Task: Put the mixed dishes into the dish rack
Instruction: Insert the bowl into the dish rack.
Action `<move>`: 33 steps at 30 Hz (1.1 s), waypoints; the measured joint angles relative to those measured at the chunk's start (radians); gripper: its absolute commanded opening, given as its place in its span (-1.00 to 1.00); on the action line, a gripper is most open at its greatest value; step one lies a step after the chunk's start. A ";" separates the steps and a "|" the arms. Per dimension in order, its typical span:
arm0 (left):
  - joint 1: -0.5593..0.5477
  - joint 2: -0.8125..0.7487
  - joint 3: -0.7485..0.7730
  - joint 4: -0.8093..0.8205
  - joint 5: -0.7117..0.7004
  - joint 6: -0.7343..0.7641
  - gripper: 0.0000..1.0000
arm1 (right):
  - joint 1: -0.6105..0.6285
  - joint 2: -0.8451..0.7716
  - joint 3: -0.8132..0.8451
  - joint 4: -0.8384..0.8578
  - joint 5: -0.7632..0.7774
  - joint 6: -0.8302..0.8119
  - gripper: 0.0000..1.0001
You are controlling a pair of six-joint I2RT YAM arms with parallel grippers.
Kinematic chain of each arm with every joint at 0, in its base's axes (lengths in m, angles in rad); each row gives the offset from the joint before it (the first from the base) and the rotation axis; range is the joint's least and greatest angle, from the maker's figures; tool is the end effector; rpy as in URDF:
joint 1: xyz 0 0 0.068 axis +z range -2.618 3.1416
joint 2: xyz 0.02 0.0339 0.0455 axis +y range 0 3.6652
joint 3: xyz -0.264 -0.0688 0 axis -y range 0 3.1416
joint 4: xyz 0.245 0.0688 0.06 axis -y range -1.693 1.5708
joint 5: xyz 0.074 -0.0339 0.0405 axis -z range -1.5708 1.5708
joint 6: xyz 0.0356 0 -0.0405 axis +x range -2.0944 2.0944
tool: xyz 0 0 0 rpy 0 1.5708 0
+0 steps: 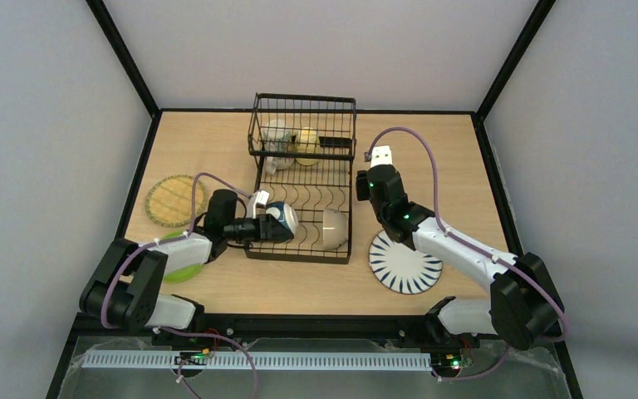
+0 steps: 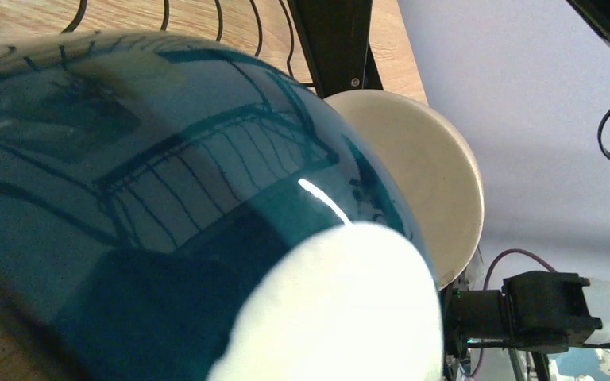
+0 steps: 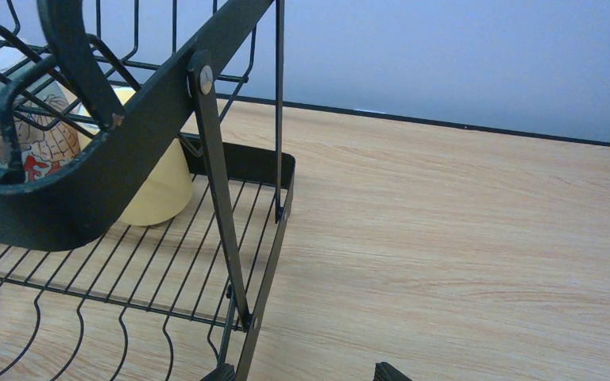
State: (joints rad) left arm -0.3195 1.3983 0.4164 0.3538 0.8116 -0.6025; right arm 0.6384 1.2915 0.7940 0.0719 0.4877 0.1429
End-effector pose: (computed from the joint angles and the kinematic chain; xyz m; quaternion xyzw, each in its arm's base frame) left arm 0.2201 -0.1000 0.1453 0.0620 0.8357 -0.5006 0.2172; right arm 0.2406 0.1577 0.2595 -0.0732 0.8228 0.0126 0.5634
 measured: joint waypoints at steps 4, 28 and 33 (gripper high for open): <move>-0.008 -0.020 0.002 -0.046 -0.022 0.031 0.83 | -0.003 0.002 0.000 0.005 -0.004 0.000 0.99; -0.072 -0.109 0.083 -0.437 -0.236 0.097 0.90 | -0.010 0.019 0.000 0.029 -0.022 0.000 0.99; -0.073 -0.129 0.098 -0.491 -0.272 0.104 0.90 | -0.011 0.019 -0.001 0.032 -0.028 0.001 0.99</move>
State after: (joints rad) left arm -0.3923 1.2697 0.5140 -0.1368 0.5400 -0.4988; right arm 0.6277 1.3109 0.7933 0.1040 0.4599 0.1436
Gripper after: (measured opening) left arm 0.954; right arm 0.994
